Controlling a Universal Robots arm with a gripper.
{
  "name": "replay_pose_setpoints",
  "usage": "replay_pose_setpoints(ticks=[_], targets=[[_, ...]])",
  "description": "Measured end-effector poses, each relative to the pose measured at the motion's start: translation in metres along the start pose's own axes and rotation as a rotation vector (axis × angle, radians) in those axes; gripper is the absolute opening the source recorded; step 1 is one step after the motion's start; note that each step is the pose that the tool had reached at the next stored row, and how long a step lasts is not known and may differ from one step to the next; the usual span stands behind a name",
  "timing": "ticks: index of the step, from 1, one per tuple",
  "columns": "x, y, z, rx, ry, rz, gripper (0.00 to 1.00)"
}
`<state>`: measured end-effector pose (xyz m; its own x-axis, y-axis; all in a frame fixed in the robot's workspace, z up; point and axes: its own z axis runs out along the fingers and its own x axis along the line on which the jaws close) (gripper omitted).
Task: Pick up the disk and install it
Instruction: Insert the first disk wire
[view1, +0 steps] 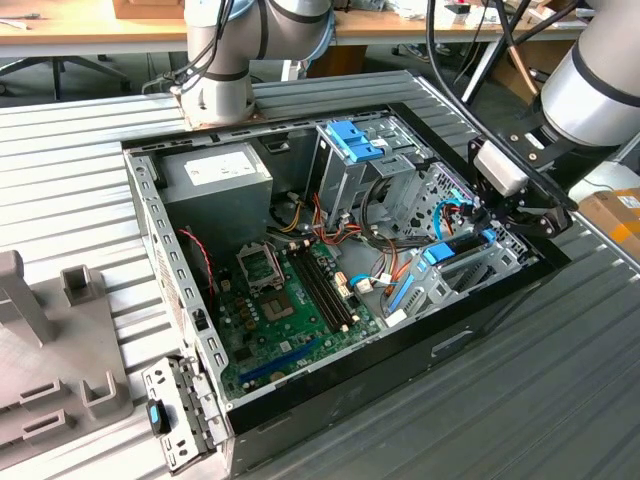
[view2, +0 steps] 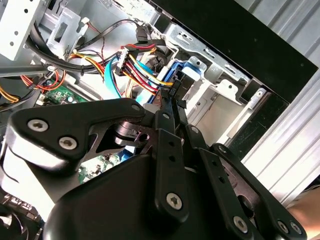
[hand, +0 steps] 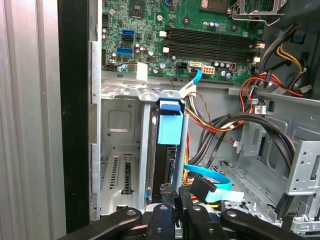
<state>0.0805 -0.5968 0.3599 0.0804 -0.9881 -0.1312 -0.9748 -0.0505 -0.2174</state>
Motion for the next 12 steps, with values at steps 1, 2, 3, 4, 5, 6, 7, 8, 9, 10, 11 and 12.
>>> replay_pose_setpoints(ticks=[1,2,3,4,5,6,7,8,9,10,11,12], targets=[[0.0001,0.0003,0.0010,0.0000,0.0001,0.000,0.16],[0.0002,0.0005,0.0016,-0.0001,0.0004,0.000,0.16],[0.0002,0.0004,0.0016,-0.0001,0.0004,0.000,0.16],[0.0002,0.0004,0.0017,0.0000,0.0001,0.000,0.16],[0.0003,0.0006,0.0018,0.0008,-0.0090,0.002,0.16],[0.0003,0.0006,0.0017,0.0013,-0.0156,0.003,0.16],[0.0002,0.0006,0.0017,0.0016,-0.0184,0.004,0.16],[0.0003,0.0005,0.0017,0.0015,-0.0185,0.004,0.16],[0.0005,0.0006,0.0021,0.0016,-0.0188,0.004,0.16],[0.0013,0.0010,0.0035,0.0017,-0.0184,0.005,0.16],[0.0019,0.0014,0.0052,0.0020,-0.0179,0.007,0.16],[0.0021,0.0016,0.0061,0.0023,-0.0173,0.009,0.16]])
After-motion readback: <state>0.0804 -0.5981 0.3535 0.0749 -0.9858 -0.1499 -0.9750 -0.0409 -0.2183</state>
